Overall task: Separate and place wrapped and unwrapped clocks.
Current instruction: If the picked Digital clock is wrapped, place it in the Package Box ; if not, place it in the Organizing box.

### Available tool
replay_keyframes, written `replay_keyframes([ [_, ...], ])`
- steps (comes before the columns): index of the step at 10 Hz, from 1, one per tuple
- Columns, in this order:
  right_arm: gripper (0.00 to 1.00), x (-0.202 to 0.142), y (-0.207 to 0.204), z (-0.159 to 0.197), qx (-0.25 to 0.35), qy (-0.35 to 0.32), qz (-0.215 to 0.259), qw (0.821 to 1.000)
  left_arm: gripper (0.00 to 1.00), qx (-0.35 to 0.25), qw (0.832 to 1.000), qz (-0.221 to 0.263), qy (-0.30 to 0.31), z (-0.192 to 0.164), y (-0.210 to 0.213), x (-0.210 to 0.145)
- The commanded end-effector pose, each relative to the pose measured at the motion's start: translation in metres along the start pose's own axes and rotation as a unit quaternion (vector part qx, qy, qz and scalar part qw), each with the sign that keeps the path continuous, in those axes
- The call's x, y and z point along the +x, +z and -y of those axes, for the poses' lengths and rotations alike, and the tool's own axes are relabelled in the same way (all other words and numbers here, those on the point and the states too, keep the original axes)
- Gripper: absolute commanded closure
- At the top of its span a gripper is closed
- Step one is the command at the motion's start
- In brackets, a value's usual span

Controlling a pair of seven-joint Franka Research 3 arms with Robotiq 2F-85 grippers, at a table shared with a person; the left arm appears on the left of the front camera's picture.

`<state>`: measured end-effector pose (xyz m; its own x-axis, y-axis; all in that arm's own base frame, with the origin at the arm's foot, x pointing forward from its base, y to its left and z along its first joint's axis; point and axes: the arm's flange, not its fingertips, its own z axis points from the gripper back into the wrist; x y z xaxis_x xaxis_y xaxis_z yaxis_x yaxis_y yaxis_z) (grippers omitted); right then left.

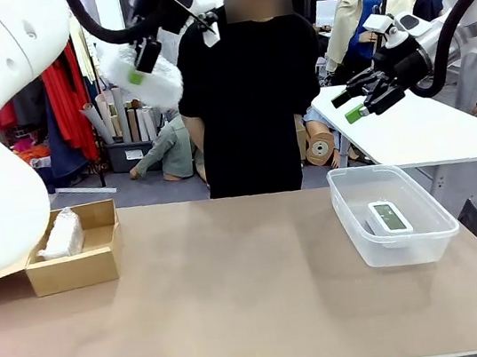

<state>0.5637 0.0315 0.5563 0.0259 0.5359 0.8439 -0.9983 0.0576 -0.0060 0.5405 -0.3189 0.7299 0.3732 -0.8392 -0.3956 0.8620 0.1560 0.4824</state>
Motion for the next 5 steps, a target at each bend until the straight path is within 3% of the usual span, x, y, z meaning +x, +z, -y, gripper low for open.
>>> replay_keyframes([
  [1,0.00,0.001,0.001,-0.001,-0.001,0.004,0.000,1.000,1.00,0.002,0.994,-0.079,0.079,-0.021,0.006,-0.004],
  [5,0.00,0.001,0.001,-0.001,-0.001,0.004,0.000,1.000,1.00,-0.098,0.978,-0.091,0.160,-0.013,-0.036,-0.066],
])
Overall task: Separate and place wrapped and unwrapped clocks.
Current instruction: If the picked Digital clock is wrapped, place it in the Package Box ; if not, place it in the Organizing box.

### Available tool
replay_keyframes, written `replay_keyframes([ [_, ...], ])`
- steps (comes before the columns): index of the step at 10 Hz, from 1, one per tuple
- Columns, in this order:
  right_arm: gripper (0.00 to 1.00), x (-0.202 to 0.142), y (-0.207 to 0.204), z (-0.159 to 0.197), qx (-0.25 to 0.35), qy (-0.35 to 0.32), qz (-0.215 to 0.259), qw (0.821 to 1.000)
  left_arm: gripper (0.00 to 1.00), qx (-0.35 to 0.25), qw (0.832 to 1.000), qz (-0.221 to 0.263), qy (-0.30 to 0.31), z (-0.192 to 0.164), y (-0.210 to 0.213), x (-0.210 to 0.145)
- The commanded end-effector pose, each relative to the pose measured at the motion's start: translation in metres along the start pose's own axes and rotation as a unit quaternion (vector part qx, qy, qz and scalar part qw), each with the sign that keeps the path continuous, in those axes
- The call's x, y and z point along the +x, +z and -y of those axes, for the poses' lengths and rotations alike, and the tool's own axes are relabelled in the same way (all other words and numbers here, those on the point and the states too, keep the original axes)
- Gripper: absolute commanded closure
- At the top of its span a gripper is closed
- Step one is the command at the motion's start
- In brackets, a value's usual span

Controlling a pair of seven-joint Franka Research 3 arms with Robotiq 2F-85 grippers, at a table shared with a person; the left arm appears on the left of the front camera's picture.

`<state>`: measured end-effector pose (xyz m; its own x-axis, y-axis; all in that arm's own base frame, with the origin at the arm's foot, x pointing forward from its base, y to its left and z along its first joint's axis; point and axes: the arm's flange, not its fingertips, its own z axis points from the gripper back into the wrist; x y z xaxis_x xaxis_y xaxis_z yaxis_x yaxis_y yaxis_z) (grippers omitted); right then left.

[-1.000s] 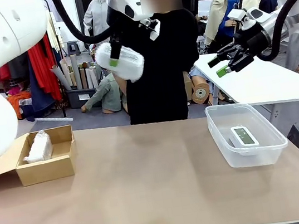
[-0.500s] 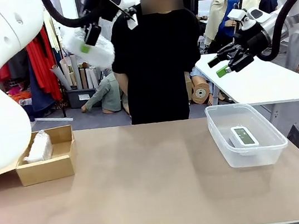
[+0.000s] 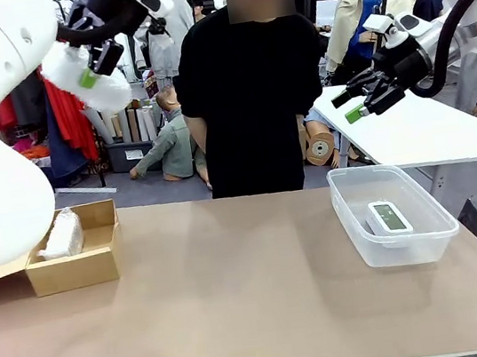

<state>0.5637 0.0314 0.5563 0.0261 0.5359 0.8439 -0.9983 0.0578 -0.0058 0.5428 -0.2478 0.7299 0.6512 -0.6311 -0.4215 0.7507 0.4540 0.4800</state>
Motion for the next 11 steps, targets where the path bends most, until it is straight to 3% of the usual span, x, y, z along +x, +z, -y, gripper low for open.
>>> replay_keyframes([
  [1,0.00,0.001,0.001,-0.001,-0.001,0.004,0.000,1.000,1.00,-0.038,0.999,0.008,0.025,0.001,-0.007,-0.014],
  [2,0.00,0.001,0.001,-0.001,-0.001,0.004,0.000,1.000,1.00,-0.040,0.999,0.016,0.026,0.002,-0.015,-0.018],
  [4,0.00,0.001,0.001,-0.001,-0.001,0.004,0.000,1.000,1.00,-0.025,0.995,0.082,0.045,0.007,-0.029,-0.035],
  [8,0.00,0.001,0.001,-0.001,-0.001,0.004,0.000,1.000,1.00,-0.049,0.982,0.127,0.131,0.019,-0.053,-0.068],
  [9,0.00,0.001,0.001,-0.001,-0.001,0.004,0.000,1.000,1.00,-0.048,0.983,0.127,0.120,0.020,-0.052,-0.063],
  [10,0.00,0.001,0.001,-0.001,-0.001,0.004,0.000,1.000,1.00,-0.043,0.988,0.103,0.109,-0.031,0.004,-0.041],
  [11,0.00,0.001,0.001,-0.001,-0.001,0.004,0.000,1.000,1.00,-0.043,0.988,0.103,0.109,-0.031,0.004,-0.041],
])
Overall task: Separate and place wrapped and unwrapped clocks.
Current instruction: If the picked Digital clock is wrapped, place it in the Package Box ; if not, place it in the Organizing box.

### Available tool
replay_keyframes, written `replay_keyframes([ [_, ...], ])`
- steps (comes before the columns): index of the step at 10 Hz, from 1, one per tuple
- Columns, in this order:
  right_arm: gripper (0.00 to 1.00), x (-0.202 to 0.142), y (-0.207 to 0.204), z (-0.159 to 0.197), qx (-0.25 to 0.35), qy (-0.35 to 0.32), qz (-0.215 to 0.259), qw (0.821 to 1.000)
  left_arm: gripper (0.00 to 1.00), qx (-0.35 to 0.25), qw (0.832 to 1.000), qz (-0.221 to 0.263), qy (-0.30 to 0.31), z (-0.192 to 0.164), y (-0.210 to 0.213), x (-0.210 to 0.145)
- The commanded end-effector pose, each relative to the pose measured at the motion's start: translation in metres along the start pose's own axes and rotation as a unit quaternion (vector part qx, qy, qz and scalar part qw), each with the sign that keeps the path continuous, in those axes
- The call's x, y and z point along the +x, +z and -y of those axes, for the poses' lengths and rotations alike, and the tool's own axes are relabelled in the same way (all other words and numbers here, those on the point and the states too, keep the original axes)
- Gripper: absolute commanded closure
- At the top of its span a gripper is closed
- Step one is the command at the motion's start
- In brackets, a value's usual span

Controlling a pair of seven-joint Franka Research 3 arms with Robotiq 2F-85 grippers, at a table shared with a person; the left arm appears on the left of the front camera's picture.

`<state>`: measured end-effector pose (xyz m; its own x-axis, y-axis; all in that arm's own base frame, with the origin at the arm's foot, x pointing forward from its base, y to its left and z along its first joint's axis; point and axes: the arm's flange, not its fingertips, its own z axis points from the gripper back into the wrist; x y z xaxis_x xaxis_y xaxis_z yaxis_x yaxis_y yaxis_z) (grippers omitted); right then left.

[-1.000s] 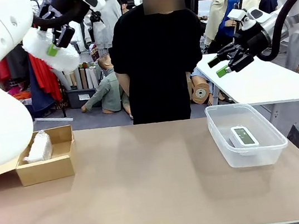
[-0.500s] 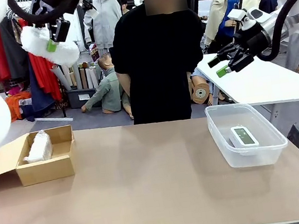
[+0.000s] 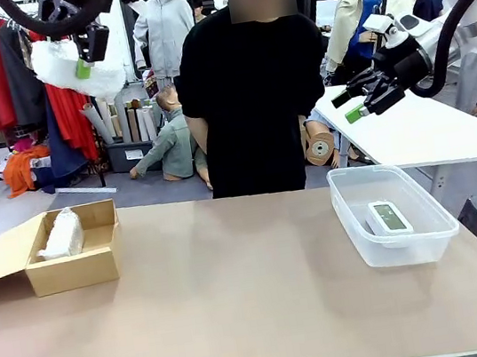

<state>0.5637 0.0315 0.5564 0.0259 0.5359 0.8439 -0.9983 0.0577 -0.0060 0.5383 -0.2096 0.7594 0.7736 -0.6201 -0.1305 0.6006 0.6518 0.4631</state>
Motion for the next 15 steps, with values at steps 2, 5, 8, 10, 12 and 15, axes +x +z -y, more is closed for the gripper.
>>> replay_keyframes([
  [2,0.00,0.001,0.001,-0.001,-0.001,0.004,0.000,1.000,1.00,0.005,1.000,-0.005,-0.006,-0.002,0.005,0.000],
  [5,0.00,0.001,0.001,-0.001,-0.001,0.004,0.000,1.000,1.00,0.005,1.000,-0.005,-0.006,-0.002,0.005,0.000],
  [8,0.00,0.001,0.001,-0.001,-0.001,0.004,0.000,1.000,1.00,0.005,1.000,-0.005,-0.006,-0.002,0.005,0.000],
  [10,0.00,0.001,0.001,-0.001,-0.001,0.004,0.000,1.000,1.00,-0.015,0.999,-0.019,0.028,-0.001,-0.005,-0.004],
  [12,0.00,0.001,0.001,-0.001,-0.001,0.004,0.000,1.000,1.00,-0.018,0.997,-0.044,0.061,-0.003,-0.014,-0.022],
  [15,0.00,0.001,0.001,-0.001,-0.001,0.004,0.000,1.000,1.00,-0.018,0.992,-0.070,0.102,-0.005,-0.021,-0.049],
])
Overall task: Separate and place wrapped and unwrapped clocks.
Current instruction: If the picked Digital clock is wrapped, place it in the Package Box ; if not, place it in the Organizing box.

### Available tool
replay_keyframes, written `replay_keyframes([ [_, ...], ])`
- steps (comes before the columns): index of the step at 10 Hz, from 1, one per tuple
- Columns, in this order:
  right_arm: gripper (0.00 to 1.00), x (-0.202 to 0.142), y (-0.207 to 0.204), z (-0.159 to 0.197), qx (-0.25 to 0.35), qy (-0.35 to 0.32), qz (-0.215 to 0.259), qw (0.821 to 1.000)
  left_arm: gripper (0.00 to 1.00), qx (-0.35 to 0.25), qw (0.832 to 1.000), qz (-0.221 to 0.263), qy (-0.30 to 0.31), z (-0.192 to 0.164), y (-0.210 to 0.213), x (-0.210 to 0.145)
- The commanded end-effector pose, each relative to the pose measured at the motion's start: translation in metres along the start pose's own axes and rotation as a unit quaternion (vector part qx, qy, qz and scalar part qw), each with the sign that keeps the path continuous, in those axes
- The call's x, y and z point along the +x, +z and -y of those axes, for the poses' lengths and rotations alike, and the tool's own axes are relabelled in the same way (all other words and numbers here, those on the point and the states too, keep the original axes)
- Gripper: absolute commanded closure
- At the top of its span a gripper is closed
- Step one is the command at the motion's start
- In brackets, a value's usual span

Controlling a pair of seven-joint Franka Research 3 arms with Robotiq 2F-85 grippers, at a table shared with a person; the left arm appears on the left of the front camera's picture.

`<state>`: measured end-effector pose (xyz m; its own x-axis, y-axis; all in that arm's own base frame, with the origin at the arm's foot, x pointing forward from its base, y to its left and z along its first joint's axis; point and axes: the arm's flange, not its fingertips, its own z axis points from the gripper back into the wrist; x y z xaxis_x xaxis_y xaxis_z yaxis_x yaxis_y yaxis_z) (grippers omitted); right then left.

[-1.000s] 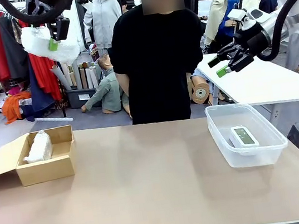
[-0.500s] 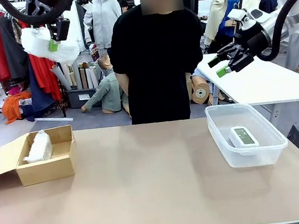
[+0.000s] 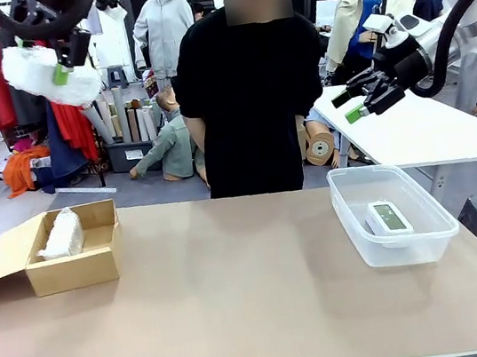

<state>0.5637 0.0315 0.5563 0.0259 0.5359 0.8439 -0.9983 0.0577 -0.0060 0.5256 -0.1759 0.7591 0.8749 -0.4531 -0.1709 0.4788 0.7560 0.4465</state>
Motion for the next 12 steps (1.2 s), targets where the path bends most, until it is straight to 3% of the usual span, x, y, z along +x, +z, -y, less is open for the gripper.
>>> replay_keyframes([
  [1,0.00,0.001,0.001,-0.001,-0.001,0.004,0.000,1.000,1.00,-0.002,0.998,-0.014,0.059,-0.002,-0.018,-0.030],
  [5,0.00,0.001,0.001,-0.001,-0.001,0.004,0.000,1.000,1.00,-0.026,0.983,-0.007,0.181,-0.013,-0.066,-0.061],
  [7,0.00,0.001,0.001,-0.001,-0.001,0.004,0.000,1.000,1.00,-0.060,0.967,0.021,0.247,-0.023,-0.082,-0.064],
  [12,0.00,0.001,0.001,-0.001,-0.001,0.004,0.000,1.000,1.00,-0.066,0.932,0.028,0.355,-0.040,-0.120,-0.062],
])
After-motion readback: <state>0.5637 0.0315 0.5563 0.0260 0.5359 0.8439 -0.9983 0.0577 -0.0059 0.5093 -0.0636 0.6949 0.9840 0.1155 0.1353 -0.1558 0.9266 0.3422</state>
